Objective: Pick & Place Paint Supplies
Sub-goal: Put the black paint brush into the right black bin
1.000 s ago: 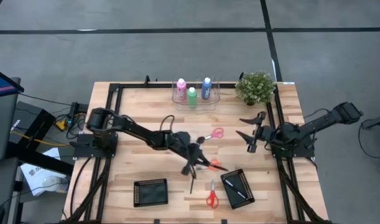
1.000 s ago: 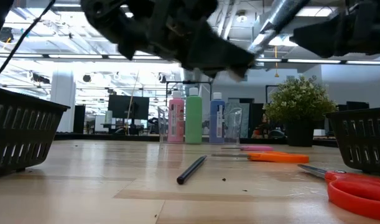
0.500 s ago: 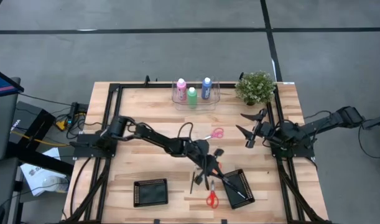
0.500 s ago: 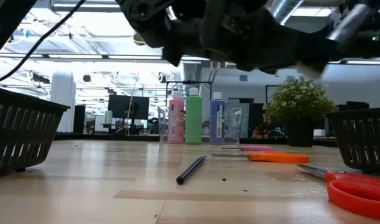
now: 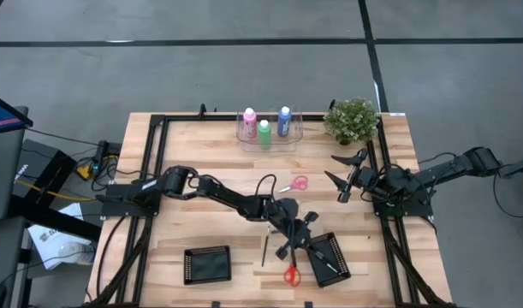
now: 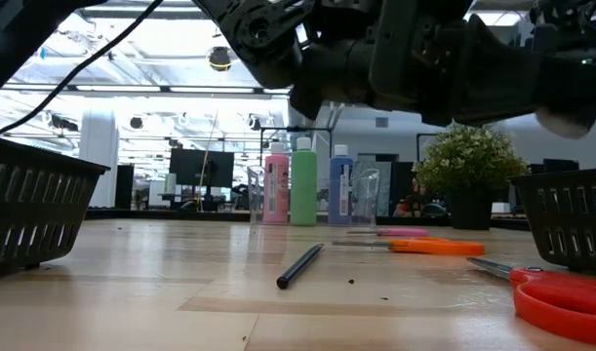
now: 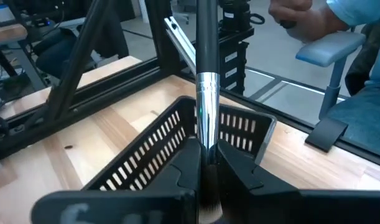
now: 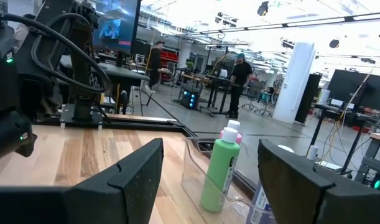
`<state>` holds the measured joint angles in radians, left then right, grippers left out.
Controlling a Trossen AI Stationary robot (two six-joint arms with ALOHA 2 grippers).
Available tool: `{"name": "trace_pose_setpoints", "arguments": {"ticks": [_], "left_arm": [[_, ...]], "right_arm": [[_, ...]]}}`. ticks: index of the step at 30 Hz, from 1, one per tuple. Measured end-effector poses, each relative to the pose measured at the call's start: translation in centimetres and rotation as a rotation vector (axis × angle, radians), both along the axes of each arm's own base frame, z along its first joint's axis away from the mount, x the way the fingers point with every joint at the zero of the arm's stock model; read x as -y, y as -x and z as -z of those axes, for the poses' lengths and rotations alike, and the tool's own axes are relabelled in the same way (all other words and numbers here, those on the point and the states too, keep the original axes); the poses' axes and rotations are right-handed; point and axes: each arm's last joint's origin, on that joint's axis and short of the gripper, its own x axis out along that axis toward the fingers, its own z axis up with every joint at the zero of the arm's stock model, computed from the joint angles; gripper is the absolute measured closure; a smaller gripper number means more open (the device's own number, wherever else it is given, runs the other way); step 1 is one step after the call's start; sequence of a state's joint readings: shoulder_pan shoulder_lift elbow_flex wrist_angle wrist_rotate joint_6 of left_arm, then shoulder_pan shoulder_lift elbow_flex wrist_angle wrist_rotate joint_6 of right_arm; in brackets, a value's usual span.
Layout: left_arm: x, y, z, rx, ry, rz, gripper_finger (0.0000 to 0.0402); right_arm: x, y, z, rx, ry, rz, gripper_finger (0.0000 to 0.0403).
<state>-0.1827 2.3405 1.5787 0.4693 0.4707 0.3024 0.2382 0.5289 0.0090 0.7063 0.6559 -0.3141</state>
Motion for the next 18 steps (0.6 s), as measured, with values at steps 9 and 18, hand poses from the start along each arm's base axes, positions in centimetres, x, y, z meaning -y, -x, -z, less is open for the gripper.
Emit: {"name": "trace_pose_setpoints", "arguments": {"ticks": [9, 18], "left_arm": [[-1.0, -0.1, 0.3, -0.031, -0.006, -0.019, 0.0382], [-1.6, -0.2, 0.4, -0.055, 0.0, -0.034, 0.0366]], "right_arm": [[0.0, 0.0, 0.0, 0.0, 0.0, 0.0, 0.0159], [0.0, 0.0, 0.0, -0.003, 0.007, 0.001, 0.0159]]}}
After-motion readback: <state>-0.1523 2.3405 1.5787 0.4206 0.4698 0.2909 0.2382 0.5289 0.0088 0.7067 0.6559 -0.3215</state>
